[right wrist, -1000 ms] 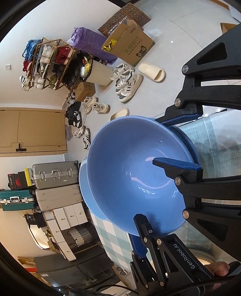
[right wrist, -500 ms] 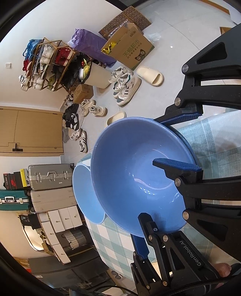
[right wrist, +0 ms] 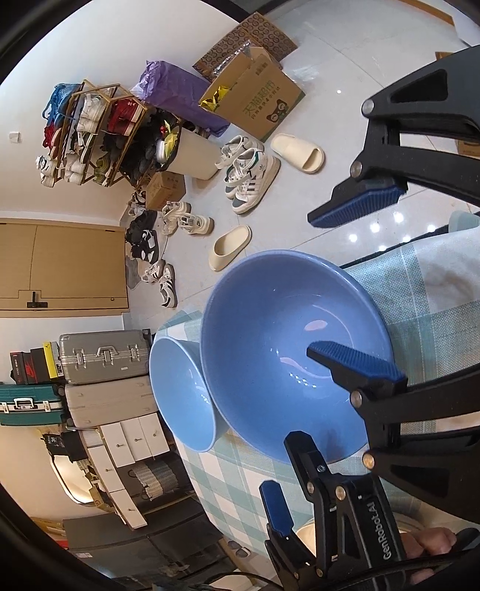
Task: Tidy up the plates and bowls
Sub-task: 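Lower the bowl into the other blue bowl and open both grippers, then move both grippers toward the remaining blue bowl on the tablecloth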
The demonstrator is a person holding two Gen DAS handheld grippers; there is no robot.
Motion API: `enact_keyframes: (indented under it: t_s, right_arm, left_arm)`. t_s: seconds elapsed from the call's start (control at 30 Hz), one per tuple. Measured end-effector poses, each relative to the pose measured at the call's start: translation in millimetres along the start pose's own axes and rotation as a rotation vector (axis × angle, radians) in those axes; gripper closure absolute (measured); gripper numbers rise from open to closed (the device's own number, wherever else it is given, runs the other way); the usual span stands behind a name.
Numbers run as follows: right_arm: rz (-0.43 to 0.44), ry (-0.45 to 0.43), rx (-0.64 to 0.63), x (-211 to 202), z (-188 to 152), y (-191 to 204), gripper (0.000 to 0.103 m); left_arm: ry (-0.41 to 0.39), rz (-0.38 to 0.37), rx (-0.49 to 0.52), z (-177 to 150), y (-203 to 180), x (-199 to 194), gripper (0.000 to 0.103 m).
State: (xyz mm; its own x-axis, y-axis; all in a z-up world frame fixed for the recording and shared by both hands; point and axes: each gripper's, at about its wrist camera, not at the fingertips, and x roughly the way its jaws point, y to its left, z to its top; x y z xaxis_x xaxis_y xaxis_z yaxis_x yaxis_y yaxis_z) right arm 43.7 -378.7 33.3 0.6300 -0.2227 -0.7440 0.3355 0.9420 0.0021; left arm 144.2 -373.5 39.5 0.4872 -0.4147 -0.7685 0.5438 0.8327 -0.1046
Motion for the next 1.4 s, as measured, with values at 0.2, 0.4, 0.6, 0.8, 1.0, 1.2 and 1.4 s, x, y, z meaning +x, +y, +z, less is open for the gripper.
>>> enact_keyframes:
  t_s: [0.2,0.4,0.6,0.8,1.0,1.2,1.4]
  right_arm:
    - [0.03,-0.013,-0.011,-10.1,9.7,-1.3,0.007]
    - [0.082,-0.027,-0.054,-23.1,23.3,-0.9,0.001]
    - [0.116,-0.053,-0.091,-37.3,50.4,-2.3,0.001]
    - [0.126,-0.05,-0.119,-36.3,77.5,-1.9,0.001]
    - [0.158,-0.026,-0.128,-19.2,98.0,2.0,0.001]
    - [0.192,-0.004,-0.115,4.5,119.1,6.7,0.001]
    - [0.19,0.013,-0.114,30.9,137.0,12.0,0.001]
  left_arm:
    - [-0.004,0.007,-0.026,2.2,14.3,-7.8,0.02]
    - [-0.044,0.024,-0.053,3.0,26.6,-22.9,0.002]
    - [-0.063,0.021,-0.098,9.1,42.6,-34.6,0.003]
    - [-0.074,0.028,-0.134,19.1,56.4,-40.0,0.003]
    - [-0.073,0.033,-0.175,31.2,71.8,-35.3,0.003]
    - [-0.057,0.041,-0.214,40.6,84.6,-20.3,0.003]
    - [-0.04,0.063,-0.238,48.7,94.6,-4.0,0.003]
